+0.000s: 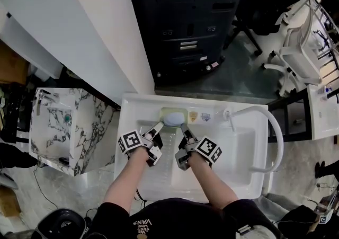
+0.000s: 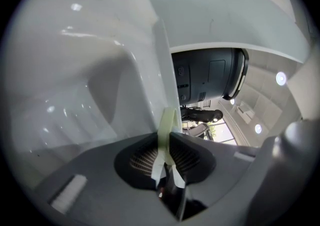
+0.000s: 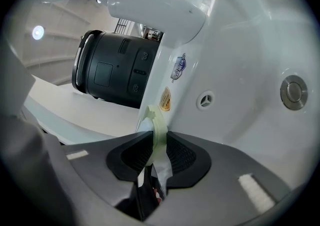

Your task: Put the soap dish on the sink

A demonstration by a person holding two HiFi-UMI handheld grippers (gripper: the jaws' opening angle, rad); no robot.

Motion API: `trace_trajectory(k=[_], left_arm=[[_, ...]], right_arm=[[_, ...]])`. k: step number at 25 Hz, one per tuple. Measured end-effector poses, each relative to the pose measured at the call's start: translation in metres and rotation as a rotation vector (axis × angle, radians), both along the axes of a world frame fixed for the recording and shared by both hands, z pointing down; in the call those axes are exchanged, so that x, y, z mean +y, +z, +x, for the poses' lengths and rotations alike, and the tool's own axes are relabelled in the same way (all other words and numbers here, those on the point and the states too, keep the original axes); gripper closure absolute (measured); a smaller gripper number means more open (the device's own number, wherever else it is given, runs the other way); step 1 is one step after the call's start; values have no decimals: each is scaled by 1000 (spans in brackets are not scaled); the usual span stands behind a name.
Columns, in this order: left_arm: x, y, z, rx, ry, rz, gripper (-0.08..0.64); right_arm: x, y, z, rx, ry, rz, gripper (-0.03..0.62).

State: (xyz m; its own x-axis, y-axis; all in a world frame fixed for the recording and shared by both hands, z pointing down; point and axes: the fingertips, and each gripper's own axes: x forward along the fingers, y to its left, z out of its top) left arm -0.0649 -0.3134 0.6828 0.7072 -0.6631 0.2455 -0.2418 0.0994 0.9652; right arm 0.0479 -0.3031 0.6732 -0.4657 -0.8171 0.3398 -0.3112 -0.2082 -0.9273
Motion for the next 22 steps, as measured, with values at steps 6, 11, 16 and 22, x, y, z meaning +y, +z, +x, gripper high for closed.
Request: trace_trajectory(k=[6,11,16,22], left_arm=[[-1,-1,0,11,-2,5,445],[-1,-7,1,38,-6,25,445],[-2,-12,2,54,-13,41,417],[-1,-18,2,22,7,76,382]], right_arm=[[-4,-3,-1,0,-7,13,515],[-3,-7,-3,9,-26,40,499],[-3,-11,1,44,-34,65,471],[4,-11,3,124,-82,89,469]])
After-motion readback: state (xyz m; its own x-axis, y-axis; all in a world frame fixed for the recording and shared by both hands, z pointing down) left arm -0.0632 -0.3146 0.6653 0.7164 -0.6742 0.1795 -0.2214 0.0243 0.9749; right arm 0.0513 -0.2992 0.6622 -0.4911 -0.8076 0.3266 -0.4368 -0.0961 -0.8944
